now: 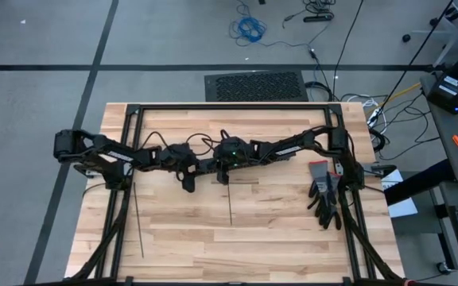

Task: Ziptie cables
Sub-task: Close the black cable duct with the cable duct cover

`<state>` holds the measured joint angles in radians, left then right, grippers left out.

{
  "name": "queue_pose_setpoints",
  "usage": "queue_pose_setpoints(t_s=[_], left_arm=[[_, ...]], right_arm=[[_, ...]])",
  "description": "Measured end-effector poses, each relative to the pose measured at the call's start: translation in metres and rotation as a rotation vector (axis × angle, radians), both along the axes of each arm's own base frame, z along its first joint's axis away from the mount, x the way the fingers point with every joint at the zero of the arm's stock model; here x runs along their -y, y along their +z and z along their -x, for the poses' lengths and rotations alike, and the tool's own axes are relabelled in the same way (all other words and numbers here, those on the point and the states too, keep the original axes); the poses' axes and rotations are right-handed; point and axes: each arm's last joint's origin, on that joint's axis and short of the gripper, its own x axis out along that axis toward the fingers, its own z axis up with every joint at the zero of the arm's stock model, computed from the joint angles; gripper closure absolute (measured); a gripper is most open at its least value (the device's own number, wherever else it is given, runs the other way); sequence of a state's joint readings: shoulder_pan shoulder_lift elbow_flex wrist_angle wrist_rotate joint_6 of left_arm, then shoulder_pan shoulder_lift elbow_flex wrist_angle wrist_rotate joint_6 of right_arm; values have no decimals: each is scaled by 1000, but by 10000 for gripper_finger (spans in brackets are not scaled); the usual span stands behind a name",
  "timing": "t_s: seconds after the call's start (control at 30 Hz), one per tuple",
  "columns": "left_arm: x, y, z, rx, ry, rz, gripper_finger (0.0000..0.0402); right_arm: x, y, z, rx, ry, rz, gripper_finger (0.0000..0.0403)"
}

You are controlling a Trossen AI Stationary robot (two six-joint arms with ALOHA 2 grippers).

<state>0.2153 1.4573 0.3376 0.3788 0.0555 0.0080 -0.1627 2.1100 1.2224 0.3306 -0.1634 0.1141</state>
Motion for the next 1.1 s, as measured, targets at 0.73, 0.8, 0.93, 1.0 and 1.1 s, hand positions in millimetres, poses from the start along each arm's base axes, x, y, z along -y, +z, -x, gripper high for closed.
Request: queue_pose_setpoints(t_s=[0.73,0.8,0.93,1.0,1.1], left_arm=[[0,9,5,-6,-18,-54,151],[1,12,9,-26,-9,-58,151],[1,18,13,-22,1,-70,151],[1,21,12,0,3,-79,151],[0,22,9,29,3,-90,151]], right_arm=[[3,-7,-5,9,7,-12,403],[3,-8,-5,3,5,-12,403],[4,-8,-4,-4,3,-14,403],[5,-8,-4,-6,2,-15,403],[6,-8,-3,-4,2,-16,403]])
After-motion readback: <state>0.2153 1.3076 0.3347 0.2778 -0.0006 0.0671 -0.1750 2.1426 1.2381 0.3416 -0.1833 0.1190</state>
